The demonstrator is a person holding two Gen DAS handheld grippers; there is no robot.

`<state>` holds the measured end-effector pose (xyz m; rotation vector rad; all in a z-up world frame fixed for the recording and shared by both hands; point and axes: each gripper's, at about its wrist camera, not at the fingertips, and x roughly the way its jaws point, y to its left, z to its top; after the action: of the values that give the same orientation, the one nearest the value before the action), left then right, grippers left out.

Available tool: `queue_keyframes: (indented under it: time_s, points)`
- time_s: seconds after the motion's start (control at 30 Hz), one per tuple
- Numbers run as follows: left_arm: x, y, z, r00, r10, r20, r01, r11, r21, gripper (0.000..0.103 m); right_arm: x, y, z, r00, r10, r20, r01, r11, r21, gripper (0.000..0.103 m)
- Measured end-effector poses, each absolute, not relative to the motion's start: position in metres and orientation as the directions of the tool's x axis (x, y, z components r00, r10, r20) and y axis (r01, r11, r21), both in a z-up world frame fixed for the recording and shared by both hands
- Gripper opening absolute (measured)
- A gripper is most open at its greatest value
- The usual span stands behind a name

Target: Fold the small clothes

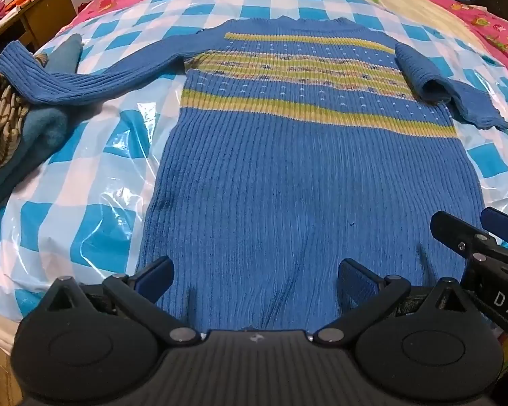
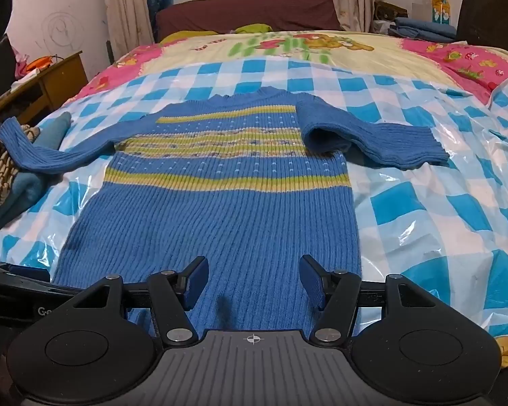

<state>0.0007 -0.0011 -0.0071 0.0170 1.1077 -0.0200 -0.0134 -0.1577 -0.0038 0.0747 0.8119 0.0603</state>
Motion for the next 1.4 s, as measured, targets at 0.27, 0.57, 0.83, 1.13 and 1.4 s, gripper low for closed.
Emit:
queue_keyframes:
  time_s: [0.27, 0.57, 0.83, 1.13, 1.4]
  points:
    - [0.004, 0.002, -0.018, 0.401, -0.013, -0.916, 0.017, 1.000, -0.006, 0.103, -0.012, -0.158, -0.009, 0.679, 0.074, -0.731, -0.017, 0.996, 0.085, 0.060]
    - [0.008, 0.001, -0.033, 0.352, -0.009, -0.936, 0.022, 1.000, -0.002, 0.103, -0.010, -0.160, -0.012, 0.668, 0.075, -0.740, -0.013, 0.996, 0.089, 0.060]
    - [0.008, -0.002, -0.029, 0.368, -0.001, -0.930, 0.043, 0.999, 0.016, 0.103, -0.008, -0.160, -0.016, 0.658, 0.075, -0.749, -0.010, 0.996, 0.091, 0.060]
    - [0.002, -0.009, -0.030, 0.392, 0.019, -0.920, 0.110, 0.992, 0.067, 0.103, -0.008, -0.163, -0.017, 0.657, 0.072, -0.750, -0.001, 0.996, 0.095, 0.060]
    - [0.003, -0.005, -0.034, 0.374, 0.016, -0.927, 0.098, 0.994, 0.057, 0.103, -0.007, -0.165, -0.017, 0.659, 0.076, -0.748, 0.002, 0.995, 0.102, 0.060]
